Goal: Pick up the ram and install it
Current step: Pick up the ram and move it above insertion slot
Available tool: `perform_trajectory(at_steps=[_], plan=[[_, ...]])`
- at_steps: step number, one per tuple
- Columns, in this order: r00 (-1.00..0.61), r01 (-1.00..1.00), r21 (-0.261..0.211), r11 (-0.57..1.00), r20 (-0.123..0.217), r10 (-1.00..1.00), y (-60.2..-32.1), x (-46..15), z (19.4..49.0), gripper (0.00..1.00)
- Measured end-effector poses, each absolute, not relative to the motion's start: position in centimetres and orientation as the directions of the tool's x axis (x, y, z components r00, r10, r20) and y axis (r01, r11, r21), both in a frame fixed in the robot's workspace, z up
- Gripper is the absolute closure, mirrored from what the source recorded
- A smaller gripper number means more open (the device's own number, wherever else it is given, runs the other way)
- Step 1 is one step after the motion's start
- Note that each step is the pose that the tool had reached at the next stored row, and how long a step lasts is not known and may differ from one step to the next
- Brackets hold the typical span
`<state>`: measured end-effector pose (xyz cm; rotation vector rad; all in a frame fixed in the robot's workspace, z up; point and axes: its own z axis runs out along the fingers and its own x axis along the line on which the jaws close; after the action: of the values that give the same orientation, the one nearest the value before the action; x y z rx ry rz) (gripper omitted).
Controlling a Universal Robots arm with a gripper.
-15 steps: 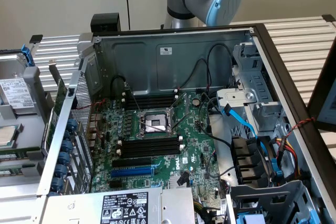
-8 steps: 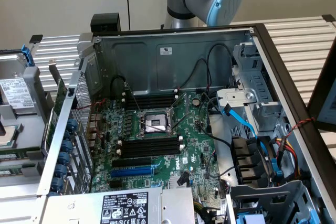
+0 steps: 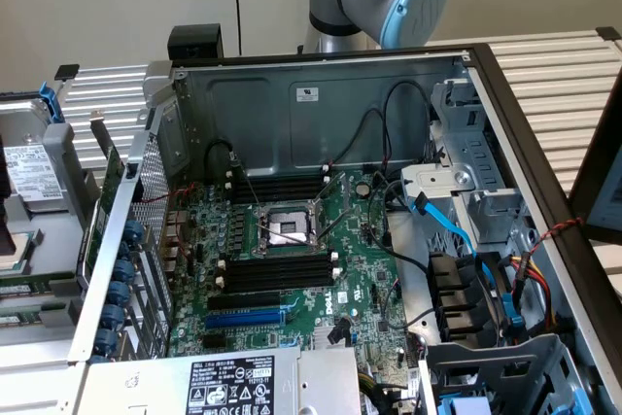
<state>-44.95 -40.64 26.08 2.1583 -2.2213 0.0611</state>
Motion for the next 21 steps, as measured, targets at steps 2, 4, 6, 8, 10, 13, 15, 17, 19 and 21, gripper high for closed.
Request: perform_trajectory(at_steps=[2,4,6,8,10,13,15,17,19,21], plan=[[-0.026,-1.000,0.000,0.026,0.061,-0.998,-40.6,-45.0,25.9,0.56],[-0.021,-1.000,-0.003,0.021,0.061,-0.998,-40.6,-45.0,25.7,0.56],[-0.019,-1.000,-0.009,0.018,0.061,-0.998,-40.6,-45.1,25.5,0.56],[-0.017,-1.000,-0.016,0.016,0.060,-0.998,-40.6,-45.1,25.2,0.56],[-0.016,-1.000,-0.020,0.015,0.059,-0.998,-40.6,-45.2,25.0,0.56],[-0.016,-1.000,-0.021,0.015,0.056,-0.998,-40.7,-45.3,24.4,0.56],[-0.016,-1.000,-0.021,0.015,0.055,-0.998,-40.7,-45.3,24.1,0.56],[-0.016,-1.000,-0.021,0.015,0.050,-0.999,-40.7,-45.3,23.7,0.56],[-0.016,-1.000,-0.021,0.015,0.038,-0.999,-40.8,-45.3,23.5,0.56],[-0.016,-1.000,-0.021,0.015,0.031,-0.999,-41.0,-45.3,23.2,0.56]])
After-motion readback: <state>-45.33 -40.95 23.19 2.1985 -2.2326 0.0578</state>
